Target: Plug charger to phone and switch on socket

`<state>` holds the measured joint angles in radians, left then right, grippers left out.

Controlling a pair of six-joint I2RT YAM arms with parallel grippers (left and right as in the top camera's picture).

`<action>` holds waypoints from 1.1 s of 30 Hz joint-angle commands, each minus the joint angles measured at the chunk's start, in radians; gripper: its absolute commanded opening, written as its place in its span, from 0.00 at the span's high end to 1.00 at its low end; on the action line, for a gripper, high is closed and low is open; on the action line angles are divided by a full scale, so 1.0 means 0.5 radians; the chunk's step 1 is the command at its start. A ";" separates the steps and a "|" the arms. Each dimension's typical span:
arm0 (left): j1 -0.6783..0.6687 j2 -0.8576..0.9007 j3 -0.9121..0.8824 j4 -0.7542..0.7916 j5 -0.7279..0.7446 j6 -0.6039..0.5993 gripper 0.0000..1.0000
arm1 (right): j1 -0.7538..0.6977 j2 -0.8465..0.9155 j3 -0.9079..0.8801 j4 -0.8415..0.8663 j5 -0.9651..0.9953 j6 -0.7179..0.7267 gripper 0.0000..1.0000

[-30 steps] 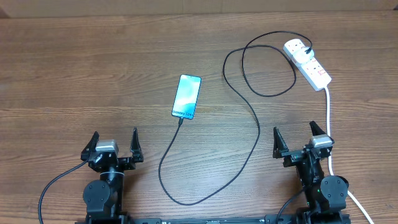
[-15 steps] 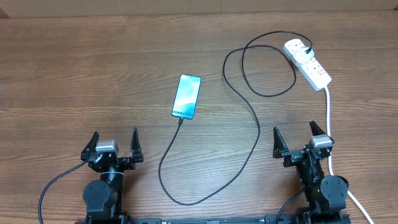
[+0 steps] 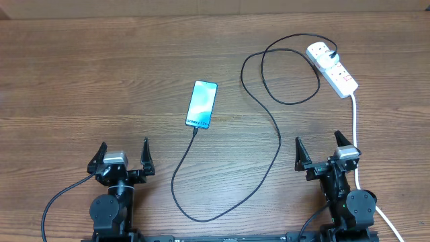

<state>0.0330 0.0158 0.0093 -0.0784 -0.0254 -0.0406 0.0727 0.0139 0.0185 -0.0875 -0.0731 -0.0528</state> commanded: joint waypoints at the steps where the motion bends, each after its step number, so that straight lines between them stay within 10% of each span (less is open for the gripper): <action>1: 0.011 -0.024 -0.008 0.001 0.034 0.053 0.00 | 0.011 -0.022 -0.020 0.013 0.018 -0.008 0.00; 33: 0.011 -0.024 -0.008 0.001 0.034 0.053 0.00 | 0.011 -0.022 -0.020 0.003 0.061 0.105 0.00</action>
<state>0.0330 0.0158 0.0093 -0.0784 -0.0254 -0.0406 0.0727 0.0139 0.0185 -0.0902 -0.0513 0.0216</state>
